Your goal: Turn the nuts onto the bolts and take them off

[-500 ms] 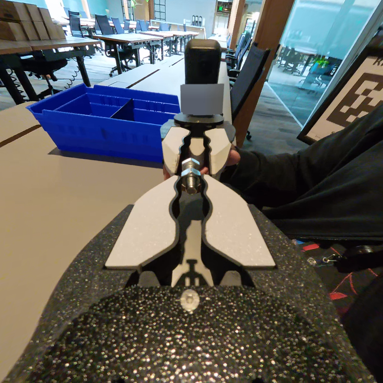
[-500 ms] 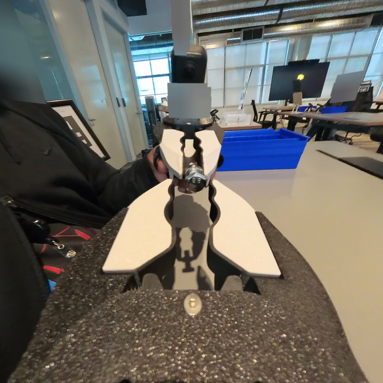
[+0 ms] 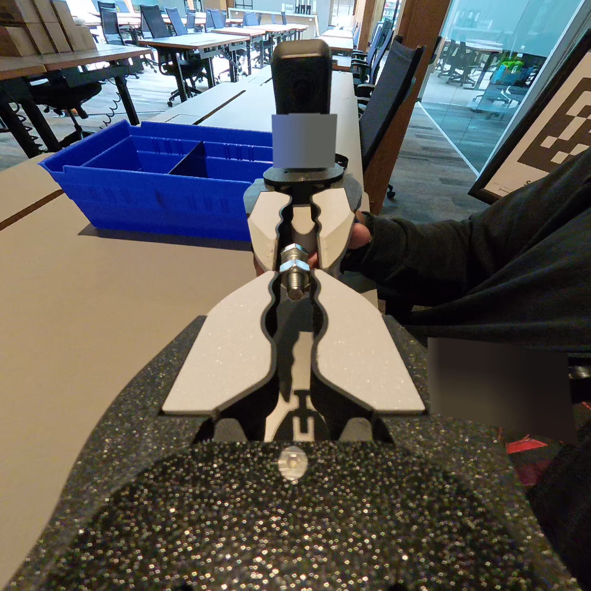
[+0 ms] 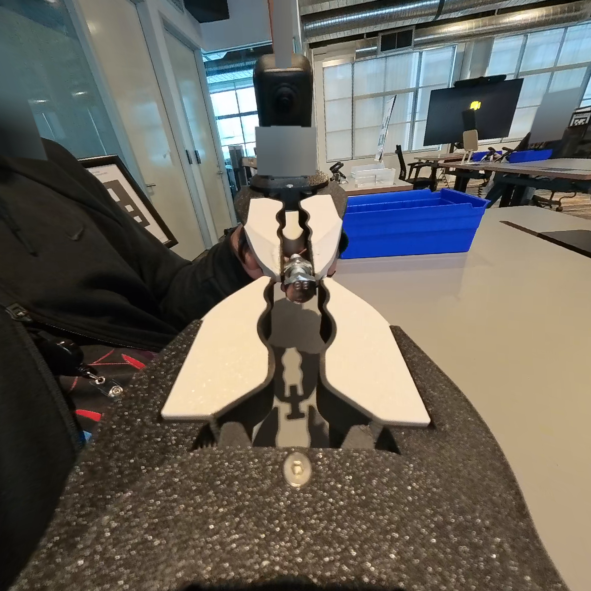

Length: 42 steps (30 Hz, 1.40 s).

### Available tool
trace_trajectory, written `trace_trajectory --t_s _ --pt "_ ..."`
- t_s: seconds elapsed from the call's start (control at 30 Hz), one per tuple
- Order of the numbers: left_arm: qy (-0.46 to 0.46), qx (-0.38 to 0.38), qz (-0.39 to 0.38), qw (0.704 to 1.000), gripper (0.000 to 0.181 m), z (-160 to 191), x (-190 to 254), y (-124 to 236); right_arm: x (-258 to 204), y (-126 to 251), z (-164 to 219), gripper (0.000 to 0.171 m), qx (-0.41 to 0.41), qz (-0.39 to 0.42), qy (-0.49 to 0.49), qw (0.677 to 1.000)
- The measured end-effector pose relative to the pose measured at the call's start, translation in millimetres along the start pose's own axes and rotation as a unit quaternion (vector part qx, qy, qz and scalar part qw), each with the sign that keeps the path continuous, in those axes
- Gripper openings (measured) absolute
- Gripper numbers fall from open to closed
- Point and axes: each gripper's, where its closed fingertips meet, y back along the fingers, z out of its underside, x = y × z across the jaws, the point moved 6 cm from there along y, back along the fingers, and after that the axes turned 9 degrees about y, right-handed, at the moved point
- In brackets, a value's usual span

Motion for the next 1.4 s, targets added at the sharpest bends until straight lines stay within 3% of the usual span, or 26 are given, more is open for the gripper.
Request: trace_trajectory --t_s 0.4,0.53,0.63,0.73,0.9,1.03,1.27,1.4 --pt "0.01 -0.001 0.012 1.0 0.017 1 0 -1 -1 -1 3 0.018 -0.012 0.01 0.024 1.0" --pt "0.11 0.006 0.056 0.992 0.017 4 -4 -2 -2 -2 4 0.018 -0.026 0.031 0.081 0.996" --pt "0.209 0.023 0.126 0.969 0.016 11 -11 -2 -5 -3 5 0.018 -0.043 0.051 0.132 0.989" --pt "0.227 0.047 0.166 0.958 0.017 12 -14 -3 -5 -3 4 0.018 -0.039 0.059 0.14 0.988" --pt "0.107 0.065 0.166 0.978 0.031 8 -9 0 -3 0 2 0.018 -0.024 0.053 0.118 0.991" --pt "-0.089 0.1 0.073 0.988 0.036 5 -6 3 -4 1 0 0.018 -0.014 0.047 0.108 0.993" --pt "-0.297 0.134 -0.013 0.945 0.027 9 6 5 -5 0 -1 0.018 -0.005 0.036 0.098 0.995" --pt "-0.361 0.131 -0.031 0.923 0.027 11 12 4 -7 -2 1 0.018 -0.01 0.023 0.096 0.995"
